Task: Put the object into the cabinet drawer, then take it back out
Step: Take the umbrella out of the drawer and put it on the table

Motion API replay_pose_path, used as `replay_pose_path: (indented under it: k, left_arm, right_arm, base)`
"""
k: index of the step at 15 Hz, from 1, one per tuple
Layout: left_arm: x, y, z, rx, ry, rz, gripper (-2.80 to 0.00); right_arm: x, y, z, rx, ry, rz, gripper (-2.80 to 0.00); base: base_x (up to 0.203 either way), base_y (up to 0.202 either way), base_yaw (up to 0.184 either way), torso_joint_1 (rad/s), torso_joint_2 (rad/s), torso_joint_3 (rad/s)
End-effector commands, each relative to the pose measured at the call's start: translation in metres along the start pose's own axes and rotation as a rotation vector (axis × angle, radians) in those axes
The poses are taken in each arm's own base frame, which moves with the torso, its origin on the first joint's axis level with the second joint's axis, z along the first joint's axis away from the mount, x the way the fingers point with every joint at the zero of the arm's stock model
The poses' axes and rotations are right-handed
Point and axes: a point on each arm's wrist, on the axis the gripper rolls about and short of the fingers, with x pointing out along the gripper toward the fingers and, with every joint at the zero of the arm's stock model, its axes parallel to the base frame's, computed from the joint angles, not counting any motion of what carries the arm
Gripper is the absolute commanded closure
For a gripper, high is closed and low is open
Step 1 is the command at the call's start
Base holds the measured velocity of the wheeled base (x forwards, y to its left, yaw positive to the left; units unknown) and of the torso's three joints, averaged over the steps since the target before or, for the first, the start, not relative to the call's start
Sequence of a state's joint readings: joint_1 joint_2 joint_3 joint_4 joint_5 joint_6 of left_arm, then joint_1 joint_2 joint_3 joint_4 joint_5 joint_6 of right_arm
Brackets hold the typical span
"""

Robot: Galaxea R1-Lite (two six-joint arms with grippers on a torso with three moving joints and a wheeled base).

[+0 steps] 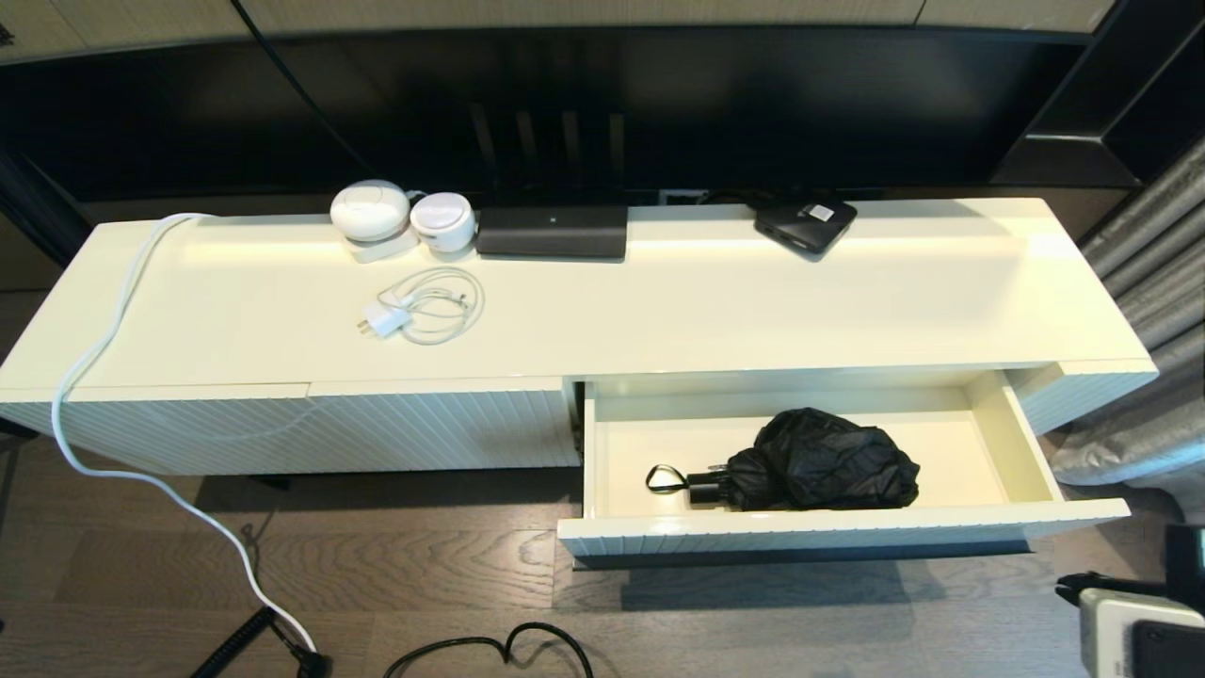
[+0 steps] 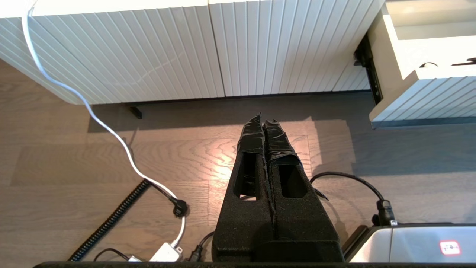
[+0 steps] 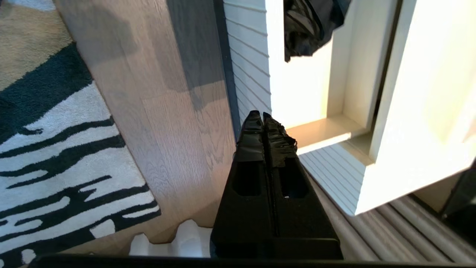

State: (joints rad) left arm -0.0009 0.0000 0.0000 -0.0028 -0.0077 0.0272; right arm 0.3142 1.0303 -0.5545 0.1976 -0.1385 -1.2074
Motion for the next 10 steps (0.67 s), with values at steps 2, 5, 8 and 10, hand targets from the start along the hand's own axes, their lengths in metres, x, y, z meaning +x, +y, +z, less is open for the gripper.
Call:
replay_pose_path:
  k: [2, 5, 8, 10]
  left_arm:
    - [0.0, 0.0, 0.0, 0.0, 0.003, 0.001, 0.0]
    - [0.0, 0.0, 0.0, 0.0, 0.003, 0.0, 0.0]
    - [0.0, 0.0, 0.0, 0.0, 0.003, 0.001, 0.0]
    - [0.0, 0.0, 0.0, 0.0, 0.003, -0.001, 0.0]
  right_arm:
    - [-0.03, 0.005, -0.009, 0.024, -0.01, -0.072, 0.0]
    - [-0.043, 0.005, -0.013, 0.045, -0.002, -0.09, 0.0]
    - [-0.046, 0.003, -0.012, 0.032, -0.009, -0.098, 0.0]
    - [-0.041, 0.001, -0.011, -0.003, -0.008, -0.083, 0.0]
  base:
    - [0.0, 0.0, 0.0, 0.0, 0.0, 0.0]
    - [0.0, 0.0, 0.0, 0.0, 0.0, 0.0]
    - [0.0, 0.0, 0.0, 0.0, 0.0, 0.0]
    - [0.0, 0.0, 0.0, 0.0, 0.0, 0.0]
